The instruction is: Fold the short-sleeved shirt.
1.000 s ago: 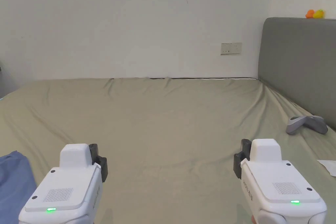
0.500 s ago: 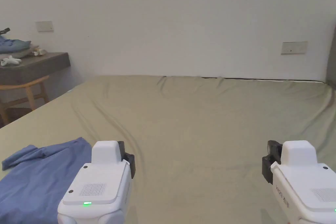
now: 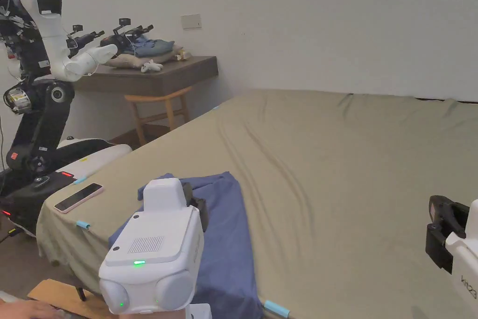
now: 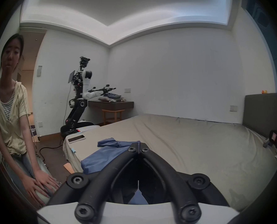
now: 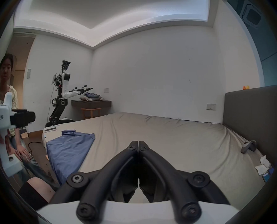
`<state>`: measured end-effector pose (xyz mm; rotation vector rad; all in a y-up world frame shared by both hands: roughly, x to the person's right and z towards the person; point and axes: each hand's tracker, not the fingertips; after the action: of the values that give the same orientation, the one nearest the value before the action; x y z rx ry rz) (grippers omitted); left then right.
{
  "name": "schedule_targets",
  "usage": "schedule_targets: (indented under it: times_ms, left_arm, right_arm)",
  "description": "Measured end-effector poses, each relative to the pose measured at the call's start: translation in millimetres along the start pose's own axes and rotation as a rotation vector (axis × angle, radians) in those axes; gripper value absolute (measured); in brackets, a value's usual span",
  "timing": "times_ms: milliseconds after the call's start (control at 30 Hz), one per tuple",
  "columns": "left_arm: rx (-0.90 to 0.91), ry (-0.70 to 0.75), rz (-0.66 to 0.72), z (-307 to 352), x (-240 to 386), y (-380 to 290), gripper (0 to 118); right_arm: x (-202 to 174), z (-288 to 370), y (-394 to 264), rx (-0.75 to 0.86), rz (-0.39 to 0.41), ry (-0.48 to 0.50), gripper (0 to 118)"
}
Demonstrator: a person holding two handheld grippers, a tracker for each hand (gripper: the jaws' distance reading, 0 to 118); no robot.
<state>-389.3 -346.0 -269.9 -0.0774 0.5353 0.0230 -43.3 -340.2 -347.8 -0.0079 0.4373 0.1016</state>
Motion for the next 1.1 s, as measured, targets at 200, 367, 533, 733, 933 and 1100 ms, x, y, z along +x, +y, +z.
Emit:
schedule_targets:
  times_ms: [200, 367, 533, 733, 933, 1100]
  left_arm:
    - [-0.079, -0.035, -0.205, -86.6, -0.5, 5.5, 0]
    - [-0.367, -0.115, -0.115, -213.4, 8.6, -11.4, 0]
    - [-0.615, -0.149, -0.013, -327.6, 29.3, -75.9, 65]
    - [-0.715, -0.092, -0.038, -382.1, 59.4, -130.9, 113]
    - [-0.732, -0.037, -0.028, -371.5, 56.8, -139.7, 60]
    - [-0.685, -0.031, 0.019, -353.7, 38.3, -124.9, 0]
  right_arm:
    - [6.1, 1.2, -3.8, -0.076, -0.099, 0.072, 0]
    - [9.9, -5.6, -23.2, -0.158, -0.103, 0.067, 0]
    - [16.7, -12.2, -35.1, -0.214, -0.070, 0.034, 0]
    - [27.3, -19.3, -41.5, -0.268, -0.082, -0.005, 0]
    - [29.2, -16.9, -43.1, -0.290, -0.096, 0.000, 0]
    - [26.7, -6.6, -35.0, -0.290, -0.129, 0.013, 0]
